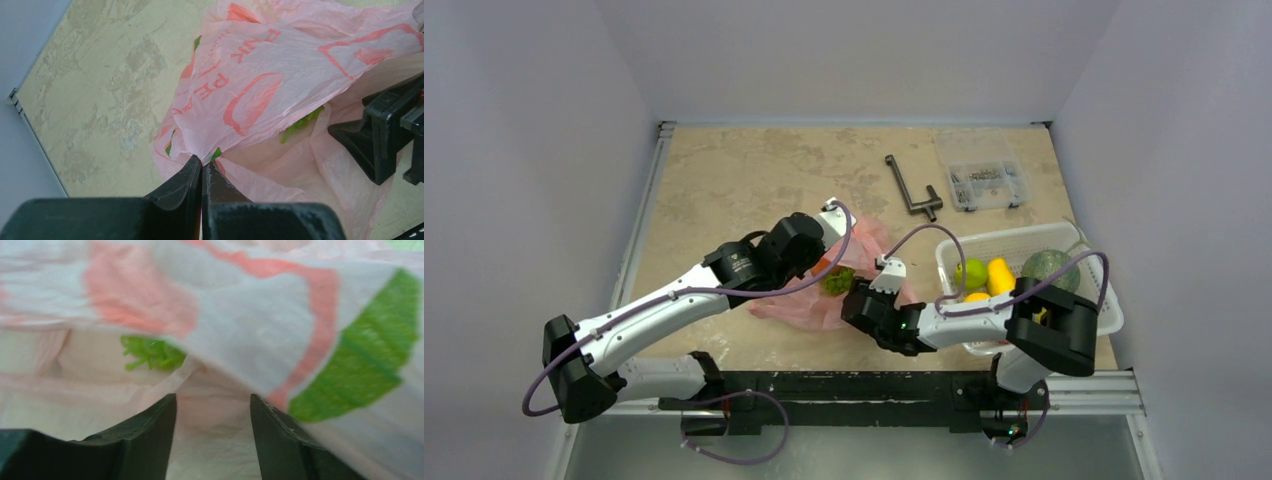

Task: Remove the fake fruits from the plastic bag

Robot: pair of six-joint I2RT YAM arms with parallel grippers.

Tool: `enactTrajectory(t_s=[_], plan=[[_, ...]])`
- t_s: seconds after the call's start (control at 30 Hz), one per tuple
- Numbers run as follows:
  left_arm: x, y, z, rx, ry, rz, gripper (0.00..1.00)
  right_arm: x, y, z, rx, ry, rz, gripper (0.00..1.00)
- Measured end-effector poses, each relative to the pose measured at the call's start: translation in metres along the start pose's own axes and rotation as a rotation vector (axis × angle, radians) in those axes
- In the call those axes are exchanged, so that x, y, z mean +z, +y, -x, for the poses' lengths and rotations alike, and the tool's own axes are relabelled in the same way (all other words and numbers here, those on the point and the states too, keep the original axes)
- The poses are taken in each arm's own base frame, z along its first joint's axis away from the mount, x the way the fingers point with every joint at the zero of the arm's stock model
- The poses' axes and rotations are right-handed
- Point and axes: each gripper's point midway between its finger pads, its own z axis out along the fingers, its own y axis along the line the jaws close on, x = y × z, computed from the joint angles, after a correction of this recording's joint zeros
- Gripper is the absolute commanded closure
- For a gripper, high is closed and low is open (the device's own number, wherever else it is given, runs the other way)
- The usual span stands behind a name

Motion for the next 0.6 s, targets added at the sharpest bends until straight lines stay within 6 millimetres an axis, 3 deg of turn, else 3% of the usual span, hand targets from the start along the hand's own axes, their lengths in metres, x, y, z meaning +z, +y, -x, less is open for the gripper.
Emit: enactTrajectory(t_s=[0.17, 0.3, 0.47, 0.6], plan=[[0.000, -0.003, 0.000, 0.013, -0.005, -0.009, 1.00, -0.029, 0.024, 0.022, -0.045, 0.006, 0.149, 0.45], [0.000, -0.003, 0.002, 0.009, -0.013, -0.007, 1.00, -0.043, 0.052, 0.041, -0.065, -0.033, 0.273, 0.55], [0.000, -0.002, 0.004, 0.013, -0.019, -0.006, 1.00, -0.035, 0.071, 0.035, -0.132, -0.027, 0.313, 0.68], [0.000, -0.002, 0.005, 0.018, -0.023, -0.006, 1.00, -0.024, 0.091, 0.034, -0.091, -0.029, 0.296, 0.70]])
